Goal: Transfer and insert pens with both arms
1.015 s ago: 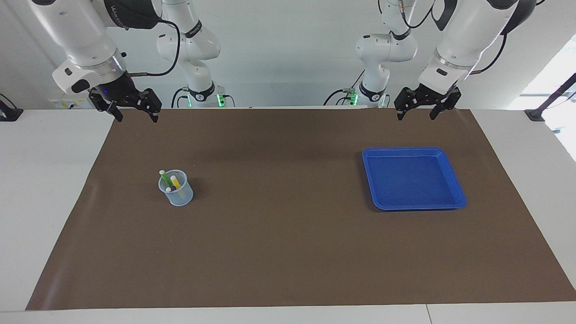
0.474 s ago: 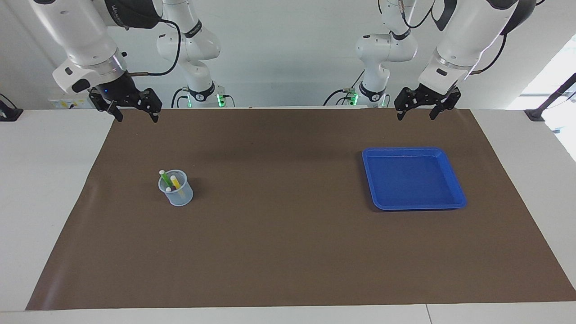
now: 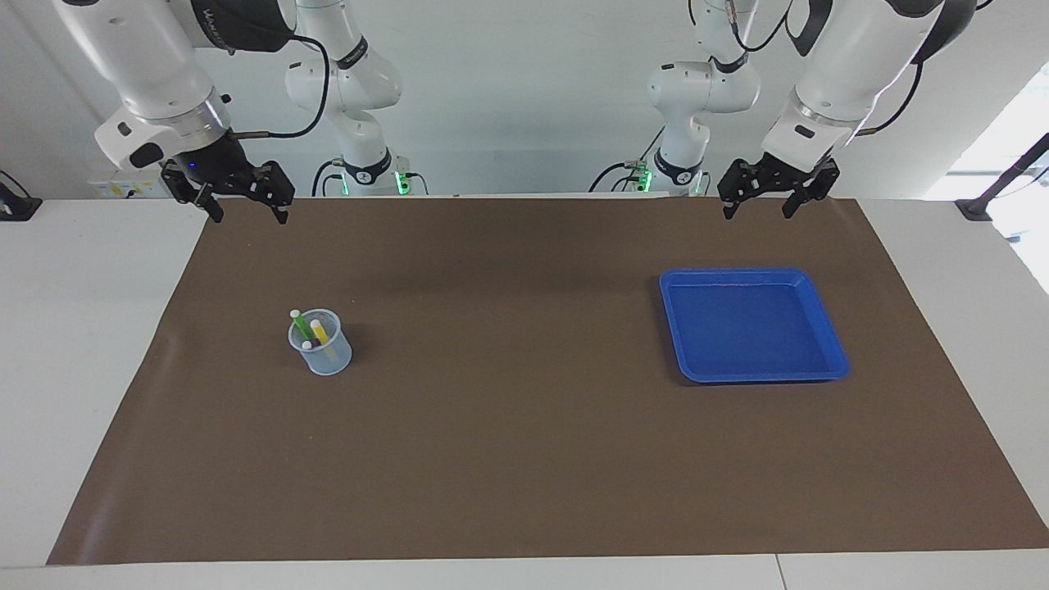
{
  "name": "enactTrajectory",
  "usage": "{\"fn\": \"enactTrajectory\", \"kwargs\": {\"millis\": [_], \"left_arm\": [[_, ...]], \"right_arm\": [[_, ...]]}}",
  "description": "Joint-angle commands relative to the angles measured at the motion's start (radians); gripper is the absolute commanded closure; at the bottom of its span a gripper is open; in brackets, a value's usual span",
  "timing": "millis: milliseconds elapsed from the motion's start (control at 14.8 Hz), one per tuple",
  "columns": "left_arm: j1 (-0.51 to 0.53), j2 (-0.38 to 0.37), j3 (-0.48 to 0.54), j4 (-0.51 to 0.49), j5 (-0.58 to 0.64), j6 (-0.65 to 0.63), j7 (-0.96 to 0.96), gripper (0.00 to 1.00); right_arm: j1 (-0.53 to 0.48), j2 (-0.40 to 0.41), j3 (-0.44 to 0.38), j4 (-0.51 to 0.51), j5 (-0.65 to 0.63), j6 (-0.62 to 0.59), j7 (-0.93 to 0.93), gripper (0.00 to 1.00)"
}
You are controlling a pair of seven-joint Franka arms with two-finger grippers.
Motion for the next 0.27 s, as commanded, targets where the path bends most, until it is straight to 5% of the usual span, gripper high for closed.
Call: {"fn": "enactTrajectory", "kwargs": {"millis": [0, 203], "left_arm": [[0.01, -0.024, -0.001, -0.028, -0.01, 0.003, 0.008, 0.0], [0.01, -0.024, -0.001, -0.028, -0.01, 0.003, 0.008, 0.0]], "right_arm": [[-0.01, -0.011, 0.006, -0.011, -0.006, 0.007, 0.012, 0.0], [-0.006, -0.012, 0.006, -0.011, -0.005, 0.007, 0.015, 0.0]]}}
